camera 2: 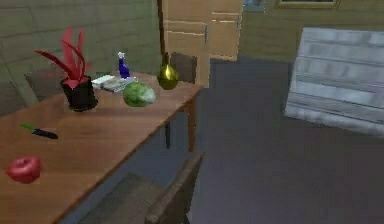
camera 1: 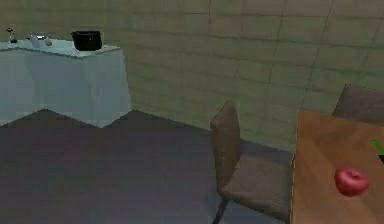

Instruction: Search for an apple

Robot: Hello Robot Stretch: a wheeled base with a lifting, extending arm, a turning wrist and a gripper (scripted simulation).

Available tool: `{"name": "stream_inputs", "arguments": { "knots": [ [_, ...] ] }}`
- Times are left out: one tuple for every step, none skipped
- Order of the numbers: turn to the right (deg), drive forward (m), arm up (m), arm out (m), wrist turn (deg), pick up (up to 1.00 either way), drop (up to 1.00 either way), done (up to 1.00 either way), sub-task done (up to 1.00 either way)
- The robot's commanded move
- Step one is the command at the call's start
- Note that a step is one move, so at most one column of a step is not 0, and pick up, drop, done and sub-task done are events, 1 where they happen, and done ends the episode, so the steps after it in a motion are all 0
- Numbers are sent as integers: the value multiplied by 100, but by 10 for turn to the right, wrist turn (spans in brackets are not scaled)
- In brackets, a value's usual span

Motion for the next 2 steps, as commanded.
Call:
{"name": "stream_inputs", "arguments": {
  "knots": [
    [450, 0, 0, 0, 0, 0, 0, 0, 0],
    [0, 0, 0, 0, 0, 0, 0, 100, 0]
  ]
}}
